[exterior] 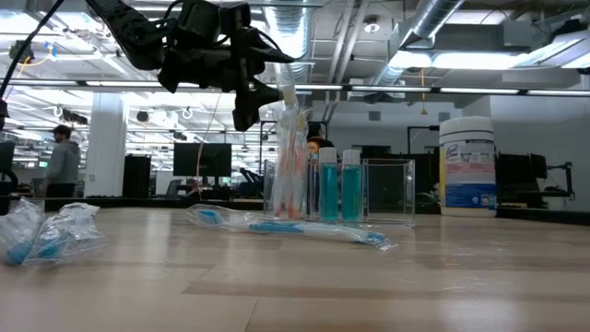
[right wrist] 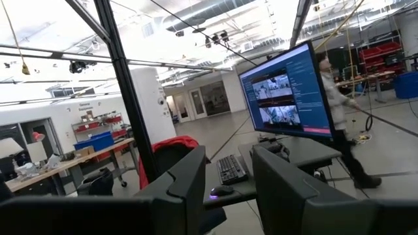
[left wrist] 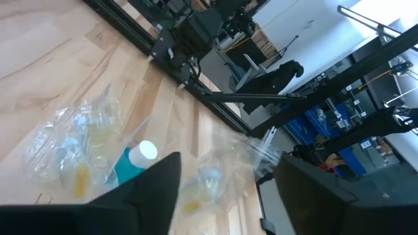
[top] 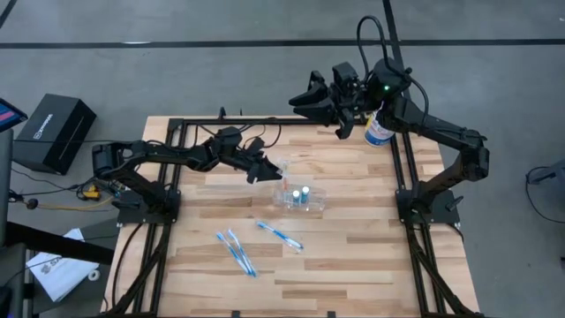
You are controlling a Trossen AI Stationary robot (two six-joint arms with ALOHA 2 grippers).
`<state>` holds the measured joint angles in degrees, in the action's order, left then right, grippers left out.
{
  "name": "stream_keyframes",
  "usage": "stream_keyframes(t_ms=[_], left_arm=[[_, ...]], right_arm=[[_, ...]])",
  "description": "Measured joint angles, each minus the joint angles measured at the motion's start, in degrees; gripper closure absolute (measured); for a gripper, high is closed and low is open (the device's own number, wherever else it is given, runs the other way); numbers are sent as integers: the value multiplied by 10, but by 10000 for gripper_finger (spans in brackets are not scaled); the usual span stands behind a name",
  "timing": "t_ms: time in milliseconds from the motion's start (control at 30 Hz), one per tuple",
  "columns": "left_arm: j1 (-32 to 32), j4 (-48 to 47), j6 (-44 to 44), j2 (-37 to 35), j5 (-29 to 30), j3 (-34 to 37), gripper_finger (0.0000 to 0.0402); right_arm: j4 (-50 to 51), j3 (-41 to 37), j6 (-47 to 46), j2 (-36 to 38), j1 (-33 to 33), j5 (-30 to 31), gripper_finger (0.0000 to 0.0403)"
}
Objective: Pick & Place toothbrushing station
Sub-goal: Put the orange toothbrush into the transparent organizer, then put the left blue toothbrush into the transparent organizer
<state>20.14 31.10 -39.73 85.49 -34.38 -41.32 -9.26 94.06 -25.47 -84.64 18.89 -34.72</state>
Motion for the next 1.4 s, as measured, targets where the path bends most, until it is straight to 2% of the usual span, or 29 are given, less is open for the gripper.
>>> stream_keyframes(t_ms=[167,367,567,800,933,1200,1300,1400], left_arm=[[8,25,-15,0,1,0,120],[18,37,-31,-8,4,-3,115],[53,39,5,-38,1,-20,114],[122,38,16,-132,5,-21,121],[142,39,-34,-205,3,-21,137],[112,40,-155,-316,-25,-21,170],[75,39,-177,-324,-22,-21,183],[37,38,-160,-312,18,-21,197]], right_arm=[[-1,0,0,0,7,0,285],[-2,0,0,0,16,0,285],[-3,0,-1,0,15,0,285],[-7,0,-14,0,13,-15,285],[-26,0,-33,0,-1,-18,285],[-31,0,-44,-31,-57,-21,285],[-72,0,-29,-54,-73,-21,285],[-125,1,30,-74,-77,-12,285]])
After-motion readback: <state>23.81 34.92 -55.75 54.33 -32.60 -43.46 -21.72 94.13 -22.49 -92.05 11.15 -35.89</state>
